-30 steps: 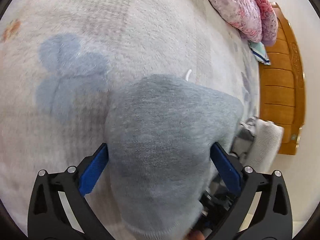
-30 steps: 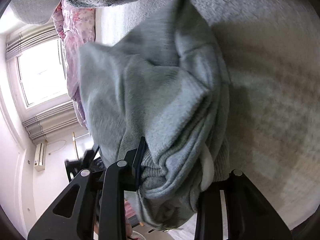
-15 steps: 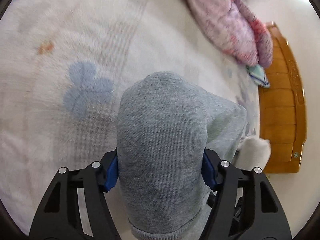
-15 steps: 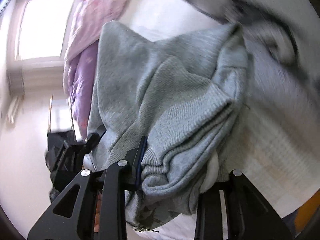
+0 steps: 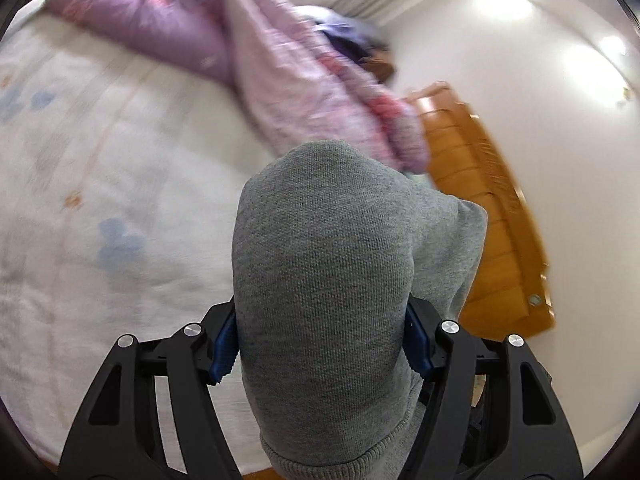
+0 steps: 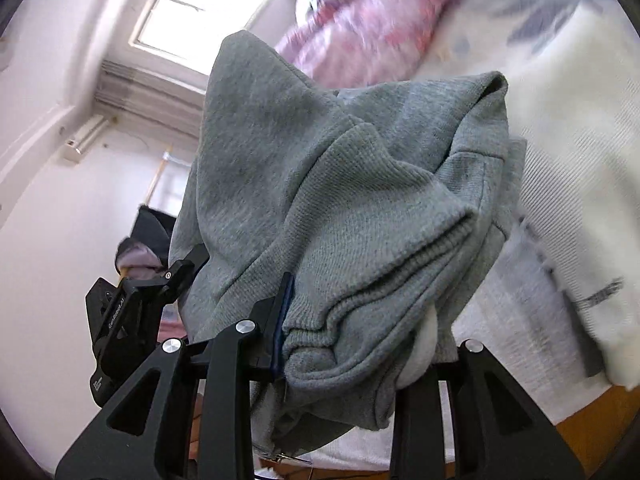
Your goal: Fold large clothes
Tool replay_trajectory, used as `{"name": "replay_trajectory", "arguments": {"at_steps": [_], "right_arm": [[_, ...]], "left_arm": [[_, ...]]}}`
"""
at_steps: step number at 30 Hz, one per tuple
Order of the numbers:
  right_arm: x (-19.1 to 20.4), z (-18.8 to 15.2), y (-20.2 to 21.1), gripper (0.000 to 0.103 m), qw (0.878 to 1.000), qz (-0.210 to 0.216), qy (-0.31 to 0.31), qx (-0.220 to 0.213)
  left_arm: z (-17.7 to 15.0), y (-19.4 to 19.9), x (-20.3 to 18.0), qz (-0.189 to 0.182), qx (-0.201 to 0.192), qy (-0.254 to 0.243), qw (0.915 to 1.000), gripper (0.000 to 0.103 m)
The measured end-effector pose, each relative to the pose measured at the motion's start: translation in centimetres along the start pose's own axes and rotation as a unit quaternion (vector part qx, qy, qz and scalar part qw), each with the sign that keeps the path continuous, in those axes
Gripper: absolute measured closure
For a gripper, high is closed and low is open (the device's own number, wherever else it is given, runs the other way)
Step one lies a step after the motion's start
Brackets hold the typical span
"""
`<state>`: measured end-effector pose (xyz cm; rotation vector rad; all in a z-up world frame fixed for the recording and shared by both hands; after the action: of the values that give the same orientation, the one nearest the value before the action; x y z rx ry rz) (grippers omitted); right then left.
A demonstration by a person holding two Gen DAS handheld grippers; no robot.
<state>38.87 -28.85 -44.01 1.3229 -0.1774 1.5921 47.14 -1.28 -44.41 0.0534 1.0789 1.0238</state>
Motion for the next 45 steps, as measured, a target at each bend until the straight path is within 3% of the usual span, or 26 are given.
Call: {"name": "replay_trajectory", "arguments": {"at_steps": [5, 8, 13, 16, 20, 23, 25, 30, 32, 38, 41, 45], "right_arm": [[-1.7, 3.0, 8.8, 0.076, 0.997, -0.014, 0.018, -0.070], [-4.0, 5.0, 11.7, 0.076, 0.995, -0.028, 0.020, -0.094], [-9.8, 8.0, 13.2, 0.076, 0.992, -0.054, 0.017, -0.110], [-14.7, 9.0, 11.1, 0.076, 0.992, -0.079, 0.009, -0.095], [-23.4, 9.4, 6.4, 0.076, 0.991, -0.116, -0.065, 0.001], [-25.8, 8.9, 4.0, 0.069, 0.989, -0.116, -0.090, 0.035], [-25.5, 8.9, 4.0, 0.062, 0.989, -0.114, -0.089, 0.035], [-24.9, 8.7, 5.6, 0.052, 0.985, -0.137, -0.090, 0.061], [-24.0, 8.3, 6.2, 0.037, 0.980, -0.167, -0.074, 0.074], [-19.6, 5.6, 6.3, 0.026, 0.970, -0.225, 0.005, 0.094], [-16.6, 4.1, 5.4, 0.023, 0.956, -0.269, 0.058, 0.101], [-13.8, 2.3, 4.1, 0.021, 0.927, -0.342, 0.111, 0.104]], "left_arm": [[-2.0, -1.8, -7.3, -0.068, 0.009, -0.022, 0.9974, 0.037], [-4.2, -4.7, -11.9, -0.099, 0.019, -0.040, 0.9941, 0.037], [-8.0, -11.1, -16.4, -0.103, 0.034, -0.072, 0.9915, 0.036], [-11.0, -16.2, -15.6, -0.086, 0.047, -0.067, 0.9930, 0.035], [-15.3, -23.7, -10.6, 0.036, 0.103, -0.051, 0.9927, 0.030], [-15.8, -24.4, -9.7, 0.073, 0.086, -0.080, 0.9904, 0.016], [-15.6, -24.2, -10.1, 0.093, 0.065, -0.112, 0.9873, 0.014], [-14.7, -24.3, -10.7, 0.099, 0.069, -0.122, 0.9851, 0.013], [-14.7, -22.9, -11.1, 0.099, 0.067, -0.129, 0.9843, 0.013], [-14.5, -18.6, -8.9, 0.110, 0.076, -0.089, 0.9870, 0.012], [-14.2, -15.8, -6.5, 0.147, 0.073, -0.092, 0.9821, 0.012], [-13.6, -12.7, -3.0, 0.177, 0.073, -0.075, 0.9786, 0.012]]}}
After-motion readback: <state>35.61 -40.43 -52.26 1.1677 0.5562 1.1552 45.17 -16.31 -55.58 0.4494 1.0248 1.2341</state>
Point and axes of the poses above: each gripper's, at about its wrist camera, not at the fingertips, and y roughly against the way its jaws point, x to its left, z to its top, the point moved 1 cm from there along -y, roughly the way its jaws point, and after that the axes turned 8 degrees about -x, right-handed, at the moved point
